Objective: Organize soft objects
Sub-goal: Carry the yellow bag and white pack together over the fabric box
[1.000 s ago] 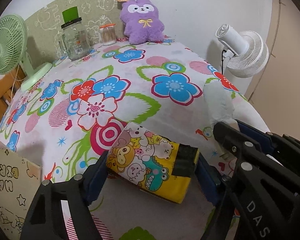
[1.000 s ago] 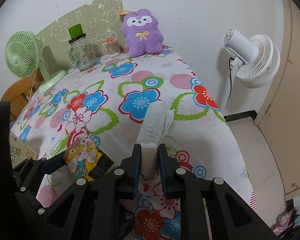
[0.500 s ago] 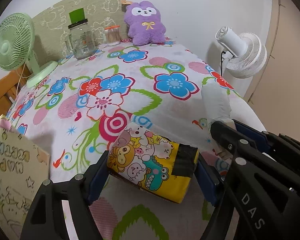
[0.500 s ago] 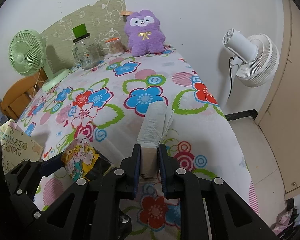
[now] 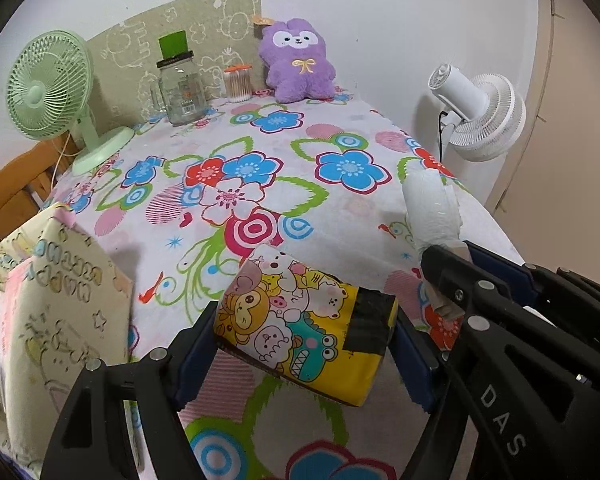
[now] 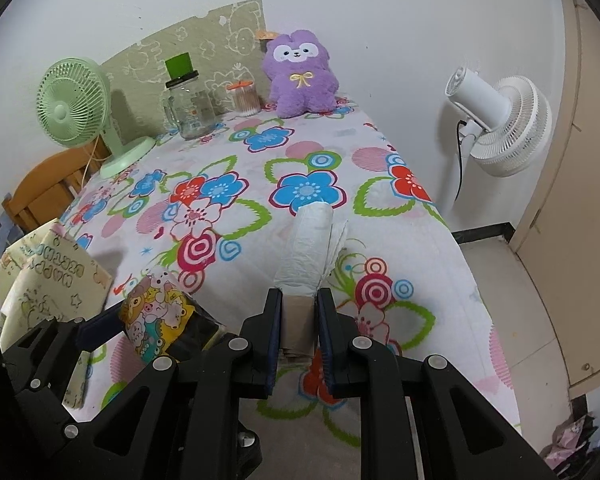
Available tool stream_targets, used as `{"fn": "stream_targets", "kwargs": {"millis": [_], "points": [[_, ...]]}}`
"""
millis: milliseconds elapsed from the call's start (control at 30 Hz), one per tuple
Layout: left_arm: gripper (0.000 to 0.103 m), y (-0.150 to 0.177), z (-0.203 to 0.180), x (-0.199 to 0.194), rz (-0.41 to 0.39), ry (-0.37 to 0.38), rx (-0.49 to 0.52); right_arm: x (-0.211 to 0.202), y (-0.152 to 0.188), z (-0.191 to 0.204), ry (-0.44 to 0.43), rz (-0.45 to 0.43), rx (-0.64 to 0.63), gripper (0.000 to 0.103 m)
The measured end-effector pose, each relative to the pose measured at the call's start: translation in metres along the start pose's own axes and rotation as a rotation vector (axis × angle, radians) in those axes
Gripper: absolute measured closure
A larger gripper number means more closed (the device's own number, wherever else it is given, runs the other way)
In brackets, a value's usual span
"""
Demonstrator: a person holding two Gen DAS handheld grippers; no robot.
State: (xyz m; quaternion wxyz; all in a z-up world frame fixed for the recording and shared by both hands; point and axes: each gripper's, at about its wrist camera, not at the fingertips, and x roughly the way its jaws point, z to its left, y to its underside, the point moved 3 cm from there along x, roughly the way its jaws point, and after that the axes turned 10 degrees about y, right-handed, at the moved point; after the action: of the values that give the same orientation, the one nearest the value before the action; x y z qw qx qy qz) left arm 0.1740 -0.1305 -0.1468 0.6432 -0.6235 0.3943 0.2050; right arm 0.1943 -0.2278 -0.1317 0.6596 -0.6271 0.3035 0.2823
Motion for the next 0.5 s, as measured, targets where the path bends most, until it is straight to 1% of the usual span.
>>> {"fn": "stream_targets", "kwargs": {"millis": [267, 500], "points": [[0.022, 0.005, -0.006, -0.023, -0.031, 0.016, 0.015, -0.023, 0.005, 0.0, 0.007, -0.023, 0.0, 0.083], [0.022, 0.004, -0.013, -0.049, -0.075, 0.033, 0.026, -0.053, 0.005, 0.0, 0.021, -0.068, -0.007, 0.083]]}}
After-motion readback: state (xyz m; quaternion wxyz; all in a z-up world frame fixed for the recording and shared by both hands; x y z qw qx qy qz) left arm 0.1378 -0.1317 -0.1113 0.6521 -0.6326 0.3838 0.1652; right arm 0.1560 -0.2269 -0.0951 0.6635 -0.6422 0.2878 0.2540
